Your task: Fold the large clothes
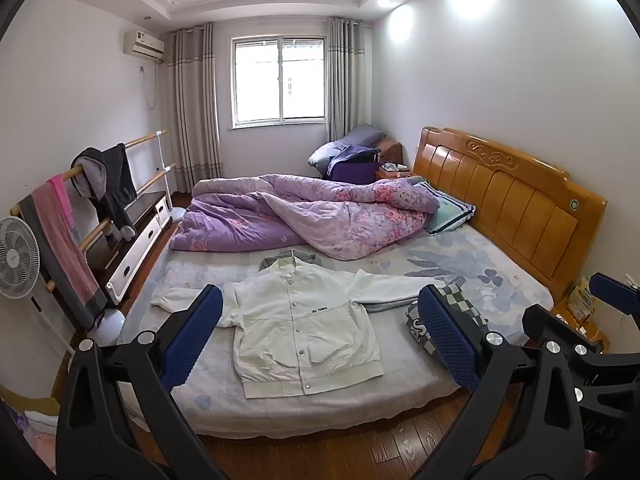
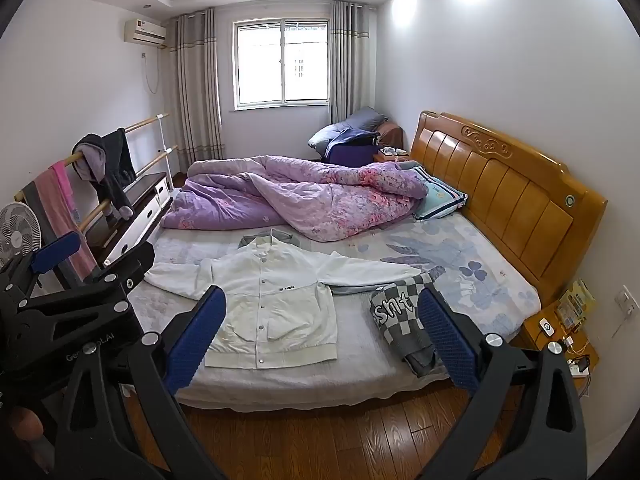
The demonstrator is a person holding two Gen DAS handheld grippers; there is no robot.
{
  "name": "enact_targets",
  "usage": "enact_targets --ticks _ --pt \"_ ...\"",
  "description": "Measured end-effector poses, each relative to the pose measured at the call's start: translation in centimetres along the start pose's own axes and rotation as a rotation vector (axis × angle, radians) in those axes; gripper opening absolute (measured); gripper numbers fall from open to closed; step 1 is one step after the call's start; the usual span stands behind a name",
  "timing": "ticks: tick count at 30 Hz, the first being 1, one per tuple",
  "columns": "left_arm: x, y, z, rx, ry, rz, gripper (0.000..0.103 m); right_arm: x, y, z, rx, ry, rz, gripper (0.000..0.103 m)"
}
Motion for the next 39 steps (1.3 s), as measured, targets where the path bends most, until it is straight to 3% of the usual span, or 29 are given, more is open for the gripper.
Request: enact_targets --ticks 39 --pt "-0.80 0.54 -0.13 0.007 0.004 0.006 0.098 -0.64 0.26 -0.07 0.006 0.002 0.009 0.093"
Point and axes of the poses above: each gripper's, at about its wrist camera, not at the fingertips, and z roughly against the way its jaws point, x to its left, y to its underside, the point moved 9 cm from there along -z, roughly the way its jaws point, and after that the axes turned 10 degrees about -y, right-handed, at the moved point
